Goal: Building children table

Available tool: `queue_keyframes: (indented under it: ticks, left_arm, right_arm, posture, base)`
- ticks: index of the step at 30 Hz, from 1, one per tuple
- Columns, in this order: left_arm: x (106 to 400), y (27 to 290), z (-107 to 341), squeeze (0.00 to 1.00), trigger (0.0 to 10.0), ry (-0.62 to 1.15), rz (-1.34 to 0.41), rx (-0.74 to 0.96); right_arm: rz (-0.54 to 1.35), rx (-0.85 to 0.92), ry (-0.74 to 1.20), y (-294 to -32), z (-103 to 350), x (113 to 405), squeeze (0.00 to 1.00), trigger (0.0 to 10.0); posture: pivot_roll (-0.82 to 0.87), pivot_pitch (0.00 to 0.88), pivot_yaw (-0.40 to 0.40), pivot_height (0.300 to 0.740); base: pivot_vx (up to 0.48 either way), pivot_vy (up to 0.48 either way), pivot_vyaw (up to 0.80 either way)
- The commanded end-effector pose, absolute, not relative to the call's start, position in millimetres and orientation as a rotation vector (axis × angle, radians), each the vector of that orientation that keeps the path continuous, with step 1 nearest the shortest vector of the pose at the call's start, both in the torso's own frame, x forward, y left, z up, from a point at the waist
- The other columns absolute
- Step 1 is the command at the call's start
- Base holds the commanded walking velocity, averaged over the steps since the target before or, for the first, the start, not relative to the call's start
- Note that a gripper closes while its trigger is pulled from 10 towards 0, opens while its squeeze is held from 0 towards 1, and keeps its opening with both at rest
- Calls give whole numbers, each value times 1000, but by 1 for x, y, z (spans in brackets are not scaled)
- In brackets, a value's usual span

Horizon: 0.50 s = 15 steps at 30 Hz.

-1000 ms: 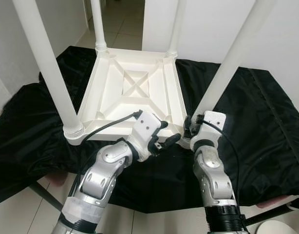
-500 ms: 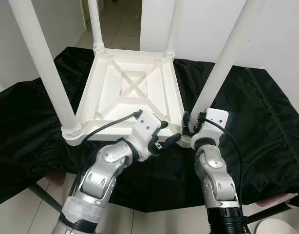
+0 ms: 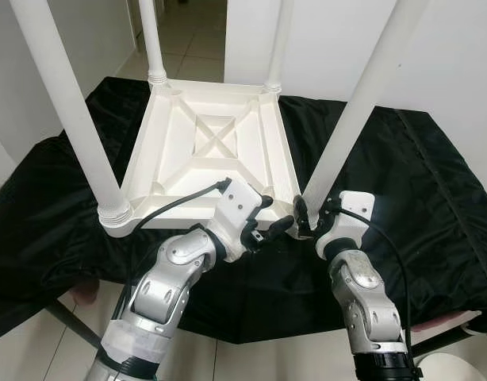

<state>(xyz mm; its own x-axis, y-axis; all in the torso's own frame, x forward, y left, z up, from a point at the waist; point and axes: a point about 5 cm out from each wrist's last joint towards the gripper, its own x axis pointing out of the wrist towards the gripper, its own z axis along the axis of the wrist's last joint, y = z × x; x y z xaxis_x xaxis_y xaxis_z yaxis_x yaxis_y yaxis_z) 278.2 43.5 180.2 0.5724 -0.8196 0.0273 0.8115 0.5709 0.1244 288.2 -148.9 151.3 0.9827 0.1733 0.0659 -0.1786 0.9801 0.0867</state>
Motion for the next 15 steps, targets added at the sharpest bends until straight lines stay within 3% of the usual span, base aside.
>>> queue_keyframes:
  ticks: [1, 5, 15]
  left_arm:
    - [277, 44, 180, 0, 10000, -80, -945, 109]
    - [277, 44, 181, 0, 10000, -81, -955, 113]
    - [281, 41, 183, 0, 10000, -84, -968, 121]
  right_arm:
    - [209, 87, -41, -161, 147, 288, 0, 10000]
    - [362, 19, -31, -179, 145, 288, 0, 10000]
    - [518, -57, 4, -185, 142, 303, 0, 10000]
  posture:
    - [39, 48, -47, 740]
    - [40, 45, -36, 740]
    - [31, 40, -15, 740]
  base:
    - [0, 0, 0]
    - [0, 0, 0]
    - [0, 0, 0]
